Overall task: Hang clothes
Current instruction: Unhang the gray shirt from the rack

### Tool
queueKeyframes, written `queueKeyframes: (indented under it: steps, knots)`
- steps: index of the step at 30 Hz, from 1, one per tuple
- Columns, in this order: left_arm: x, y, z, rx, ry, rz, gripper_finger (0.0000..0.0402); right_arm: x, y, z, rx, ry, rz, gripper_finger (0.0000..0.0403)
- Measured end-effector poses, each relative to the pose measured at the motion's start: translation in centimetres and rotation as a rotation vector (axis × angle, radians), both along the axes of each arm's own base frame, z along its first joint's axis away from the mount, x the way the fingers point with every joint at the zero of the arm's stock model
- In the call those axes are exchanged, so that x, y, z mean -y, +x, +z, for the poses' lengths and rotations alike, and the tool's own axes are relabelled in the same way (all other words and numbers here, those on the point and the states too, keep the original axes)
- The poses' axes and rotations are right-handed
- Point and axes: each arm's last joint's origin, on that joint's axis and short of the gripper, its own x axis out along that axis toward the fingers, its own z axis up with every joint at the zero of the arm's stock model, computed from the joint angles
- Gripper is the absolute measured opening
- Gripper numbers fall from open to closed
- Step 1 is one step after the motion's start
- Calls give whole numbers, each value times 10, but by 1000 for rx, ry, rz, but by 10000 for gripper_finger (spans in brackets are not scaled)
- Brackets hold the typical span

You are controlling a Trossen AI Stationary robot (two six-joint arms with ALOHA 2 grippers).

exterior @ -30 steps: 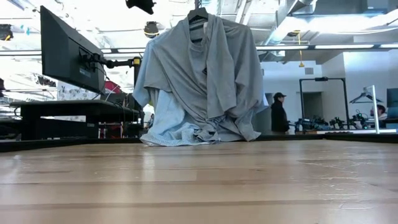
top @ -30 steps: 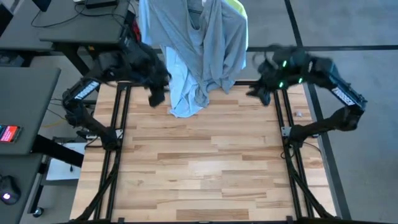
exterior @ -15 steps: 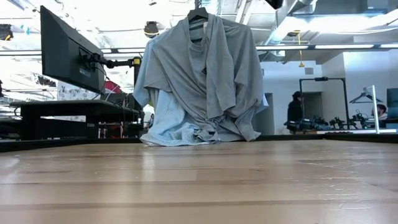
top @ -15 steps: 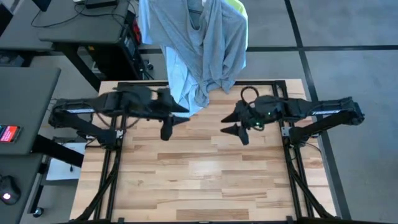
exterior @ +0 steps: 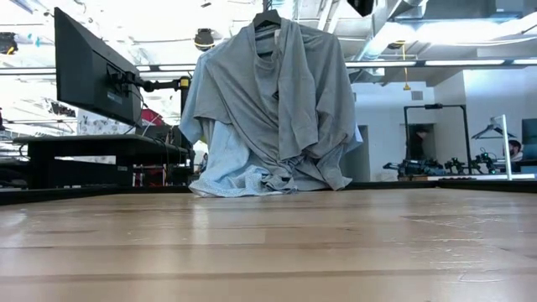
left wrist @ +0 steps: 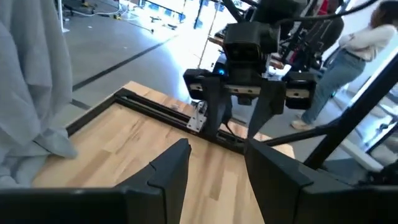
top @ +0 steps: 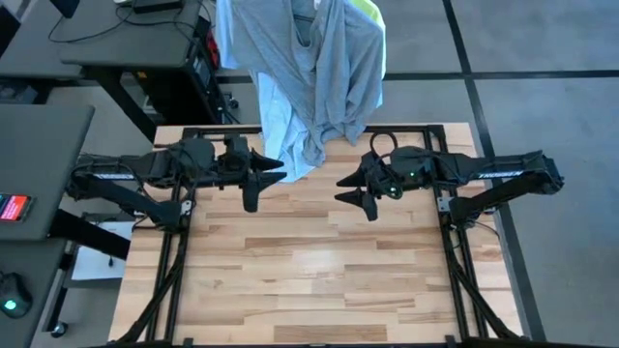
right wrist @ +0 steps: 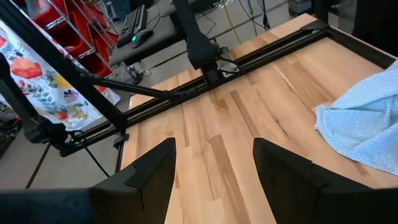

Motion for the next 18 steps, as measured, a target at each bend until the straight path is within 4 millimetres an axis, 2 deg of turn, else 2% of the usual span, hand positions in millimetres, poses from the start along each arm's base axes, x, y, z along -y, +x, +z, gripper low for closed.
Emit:
queueKeyframes:
  steps: [7, 11, 18]
  knots:
    - [-9, 0, -1, -32, 75, 30, 141, 7, 14, -8, -1, -5, -22, 202]
    - [-14, -1, -4, -79, 142, 39, 141, 25, 31, -14, 40, -6, -83, 202]
    - [-24, -4, -16, -243, 267, 40, 141, 63, 58, -15, 243, 28, -206, 202]
